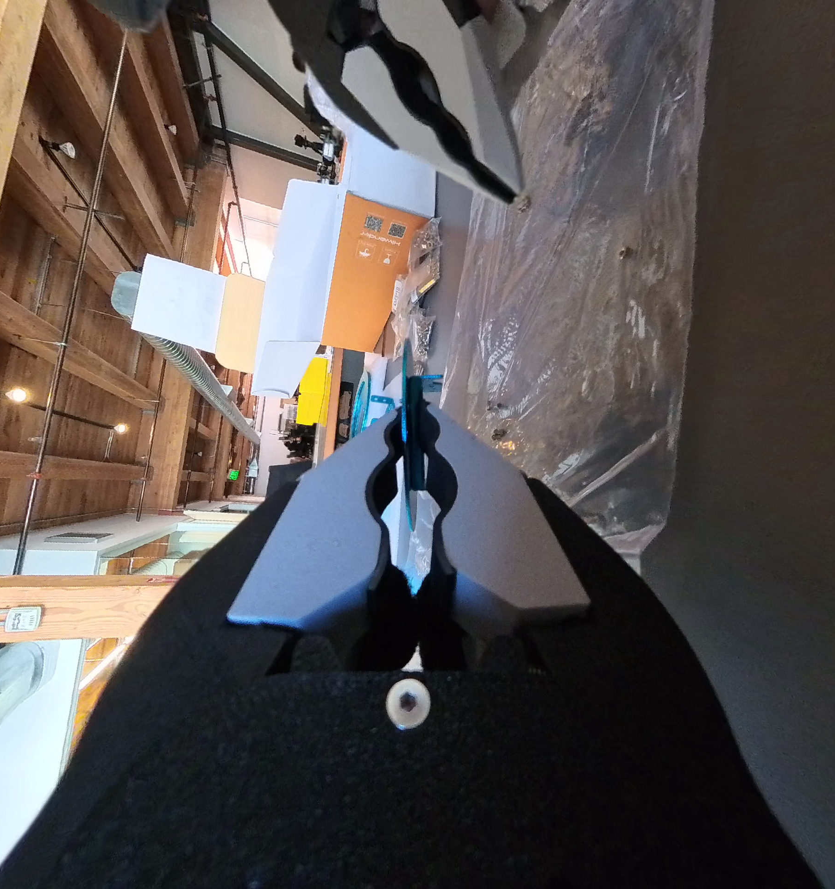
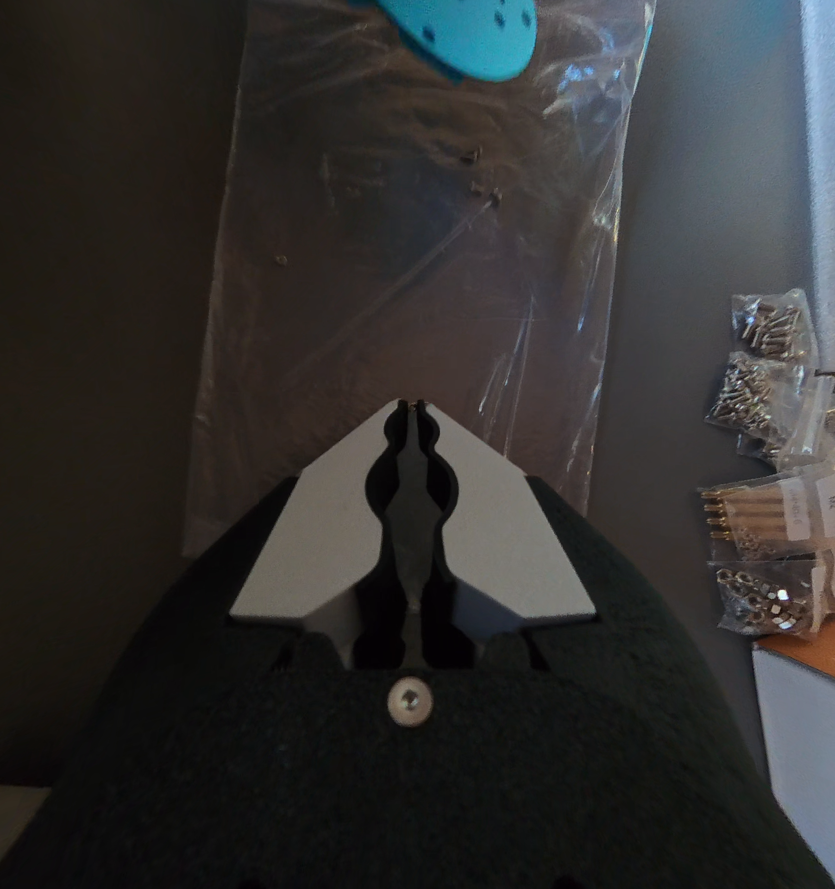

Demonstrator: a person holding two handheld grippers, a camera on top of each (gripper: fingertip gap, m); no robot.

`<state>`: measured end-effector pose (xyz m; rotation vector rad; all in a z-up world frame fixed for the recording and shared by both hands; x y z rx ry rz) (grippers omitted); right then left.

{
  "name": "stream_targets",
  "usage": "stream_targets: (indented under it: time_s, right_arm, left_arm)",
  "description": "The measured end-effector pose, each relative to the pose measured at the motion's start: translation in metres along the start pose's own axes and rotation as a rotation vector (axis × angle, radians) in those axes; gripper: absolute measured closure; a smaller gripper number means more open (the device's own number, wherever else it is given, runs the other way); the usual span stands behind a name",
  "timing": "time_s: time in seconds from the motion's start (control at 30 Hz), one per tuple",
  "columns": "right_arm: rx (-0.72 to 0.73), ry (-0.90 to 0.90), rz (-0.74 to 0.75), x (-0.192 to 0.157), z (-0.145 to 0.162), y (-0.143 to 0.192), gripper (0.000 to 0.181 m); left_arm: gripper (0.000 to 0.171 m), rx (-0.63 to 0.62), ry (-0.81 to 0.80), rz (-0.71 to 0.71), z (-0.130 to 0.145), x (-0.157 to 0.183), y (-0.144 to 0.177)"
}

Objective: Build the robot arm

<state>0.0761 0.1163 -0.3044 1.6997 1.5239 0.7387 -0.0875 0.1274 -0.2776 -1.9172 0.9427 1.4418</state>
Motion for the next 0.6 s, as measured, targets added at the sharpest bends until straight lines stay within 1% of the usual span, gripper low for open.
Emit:
stream_targets:
  time_s: [0.07, 0.17, 0.3, 0.37, 0.5, 0.6]
  right_arm:
    - [0.044, 0.024, -0.006, -0.002, -0.012, 0.005, 0.178]
    - [0.107, 0.064, -0.060, -0.005, -0.042, 0.012, 0.178]
    - [0.132, 0.151, -0.144, -0.006, -0.087, 0.012, 0.178]
    - [0.137, 0.174, -0.178, -0.004, -0.104, 0.009, 0.178]
    - [0.127, 0.168, -0.235, 0.002, -0.115, -0.004, 0.178]
    - [0.113, 0.181, -0.227, 0.002, -0.117, -0.013, 0.178]
  left_arm:
    - [0.169, 0.008, -0.008, 0.003, -0.002, 0.002, 0.000]
    - [0.168, 0.016, -0.030, 0.001, -0.004, 0.005, 0.000]
    - [0.169, 0.025, -0.065, -0.013, -0.007, 0.007, 0.000]
    - [0.169, 0.030, -0.092, -0.028, -0.008, 0.007, 0.001]
    - [0.169, 0.037, -0.160, -0.061, -0.011, 0.007, 0.002]
    - [0.169, 0.040, -0.184, -0.073, -0.012, 0.007, 0.003]
Point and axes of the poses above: each gripper's, where its closed fingertips meet, y back along the fingers, z out of its underside, x = y × z across the jaws, the point moved 4 cm from there along y, back along the fingers, and after that the axes turned 13 degrees about -z, right-handed, at the moved point
